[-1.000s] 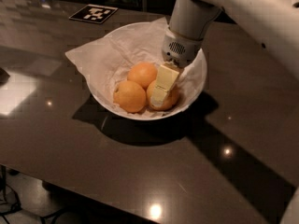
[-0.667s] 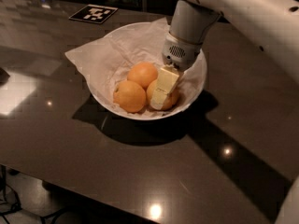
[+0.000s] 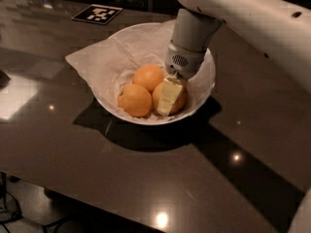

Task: Pick orange from white bowl

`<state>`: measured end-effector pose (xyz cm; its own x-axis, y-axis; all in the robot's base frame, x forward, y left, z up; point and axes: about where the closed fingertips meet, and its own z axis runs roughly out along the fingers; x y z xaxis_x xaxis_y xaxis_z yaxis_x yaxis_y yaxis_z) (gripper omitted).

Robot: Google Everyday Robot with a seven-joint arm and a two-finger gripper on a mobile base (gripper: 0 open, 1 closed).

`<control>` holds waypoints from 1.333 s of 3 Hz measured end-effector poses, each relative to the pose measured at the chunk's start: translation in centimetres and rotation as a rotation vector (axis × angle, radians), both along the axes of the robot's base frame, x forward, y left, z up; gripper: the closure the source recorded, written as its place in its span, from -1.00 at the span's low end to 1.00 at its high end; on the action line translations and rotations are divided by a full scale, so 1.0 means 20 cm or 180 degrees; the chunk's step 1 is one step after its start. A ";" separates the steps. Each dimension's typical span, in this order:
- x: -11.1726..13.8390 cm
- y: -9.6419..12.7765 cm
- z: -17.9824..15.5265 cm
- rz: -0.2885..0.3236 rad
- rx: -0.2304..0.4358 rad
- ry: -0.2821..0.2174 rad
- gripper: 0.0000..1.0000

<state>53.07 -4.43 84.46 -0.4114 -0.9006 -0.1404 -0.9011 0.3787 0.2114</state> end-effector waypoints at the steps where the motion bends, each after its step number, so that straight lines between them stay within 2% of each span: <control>1: 0.00 0.00 0.00 0.0000 0.0000 0.0000 0.76; 2: -0.01 -0.02 0.11 0.0008 0.0153 -0.0080 1.00; 4: -0.03 -0.03 0.30 0.0082 0.0393 -0.0262 1.00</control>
Offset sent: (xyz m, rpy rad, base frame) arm -0.0165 -0.0154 0.0535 0.0941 -0.0227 0.0161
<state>52.40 -4.95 90.48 -0.3710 -0.8845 -0.2829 -0.9263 0.3309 0.1800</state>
